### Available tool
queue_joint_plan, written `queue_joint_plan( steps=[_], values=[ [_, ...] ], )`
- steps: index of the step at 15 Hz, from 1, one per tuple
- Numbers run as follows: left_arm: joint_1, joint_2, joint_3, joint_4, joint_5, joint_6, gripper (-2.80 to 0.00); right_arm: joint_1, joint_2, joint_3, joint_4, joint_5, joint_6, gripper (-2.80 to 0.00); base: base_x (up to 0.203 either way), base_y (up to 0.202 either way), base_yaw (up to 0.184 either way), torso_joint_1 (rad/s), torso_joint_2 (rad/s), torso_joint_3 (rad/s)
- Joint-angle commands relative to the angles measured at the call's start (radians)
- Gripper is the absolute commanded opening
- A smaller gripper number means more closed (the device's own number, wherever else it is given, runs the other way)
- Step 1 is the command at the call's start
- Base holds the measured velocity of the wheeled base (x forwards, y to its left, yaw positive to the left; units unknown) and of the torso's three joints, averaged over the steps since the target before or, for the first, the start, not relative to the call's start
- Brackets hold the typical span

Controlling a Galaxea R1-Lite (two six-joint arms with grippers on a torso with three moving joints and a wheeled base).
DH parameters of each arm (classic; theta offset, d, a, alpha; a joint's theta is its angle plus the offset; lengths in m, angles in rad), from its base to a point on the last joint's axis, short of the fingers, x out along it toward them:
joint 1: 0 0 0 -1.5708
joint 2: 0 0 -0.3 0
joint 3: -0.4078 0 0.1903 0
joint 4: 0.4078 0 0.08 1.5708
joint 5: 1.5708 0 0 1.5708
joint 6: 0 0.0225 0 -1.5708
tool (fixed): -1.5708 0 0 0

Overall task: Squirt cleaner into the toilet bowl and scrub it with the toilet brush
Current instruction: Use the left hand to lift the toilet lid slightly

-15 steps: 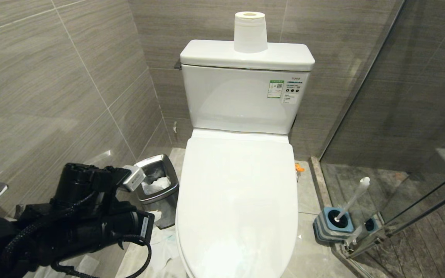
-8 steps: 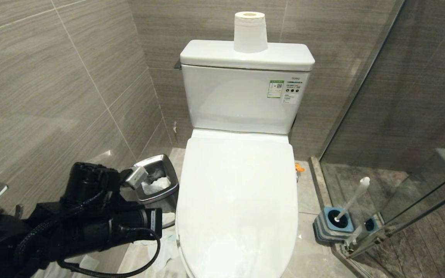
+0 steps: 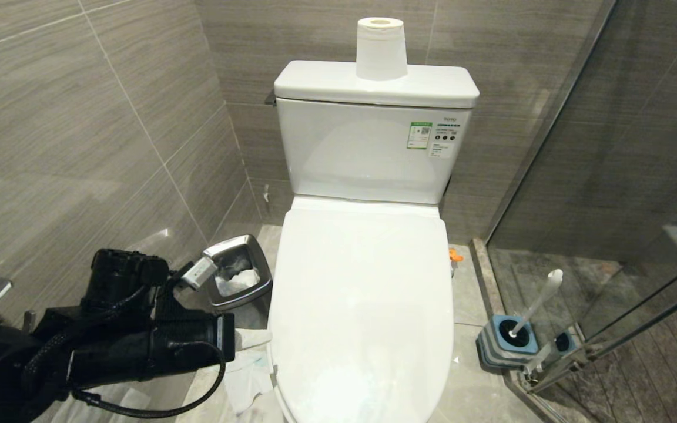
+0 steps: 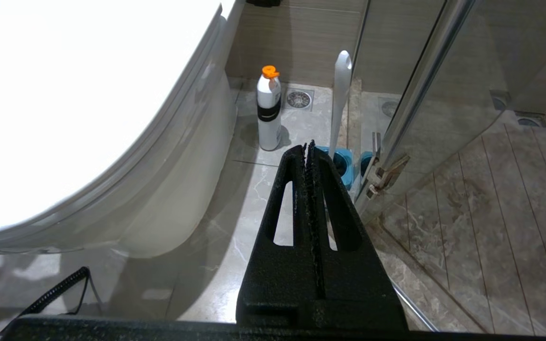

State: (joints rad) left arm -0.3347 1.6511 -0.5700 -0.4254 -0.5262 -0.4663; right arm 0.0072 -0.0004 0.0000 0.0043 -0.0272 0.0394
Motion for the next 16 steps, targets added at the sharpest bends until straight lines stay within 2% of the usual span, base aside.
queue_joint_plan(
  steps=[1,8,10,12,13,15,16],
  values=[
    [0.058,0.002,0.001,-0.005,-0.078,-0.003,-2.8,0.0,0.0,0.002,0.0,0.0,0.001,-2.8,0.0,0.0,0.0,0.0,0.0,0.0],
    [0.239,-0.005,-0.002,-0.004,-0.435,0.0,-2.8,0.0,0.0,0.002,0.0,0.0,0.001,-2.8,0.0,0.0,0.0,0.0,0.0,0.0],
    [0.257,-0.007,0.008,-0.004,-0.446,0.016,-2.8,0.0,0.0,0.002,0.0,0.0,0.001,-2.8,0.0,0.0,0.0,0.0,0.0,0.0],
    [0.269,-0.014,0.012,0.001,-0.452,0.083,-2.8,0.0,0.0,0.002,0.0,0.0,0.001,-2.8,0.0,0.0,0.0,0.0,0.0,0.0],
    [0.27,-0.019,0.017,0.004,-0.48,0.117,-2.8,0.0,0.0,0.002,0.0,0.0,0.001,-2.8,0.0,0.0,0.0,0.0,0.0,0.0],
    [0.268,-0.018,0.022,0.012,-0.533,0.124,-2.8,0.0,0.0,0.002,0.0,0.0,0.001,-2.8,0.0,0.0,0.0,0.0,0.0,0.0],
    [0.261,-0.013,0.029,0.032,-0.538,0.127,-2.8,0.0,0.0,0.002,0.0,0.0,0.001,-2.8,0.0,0.0,0.0,0.0,0.0,0.0]
  ],
)
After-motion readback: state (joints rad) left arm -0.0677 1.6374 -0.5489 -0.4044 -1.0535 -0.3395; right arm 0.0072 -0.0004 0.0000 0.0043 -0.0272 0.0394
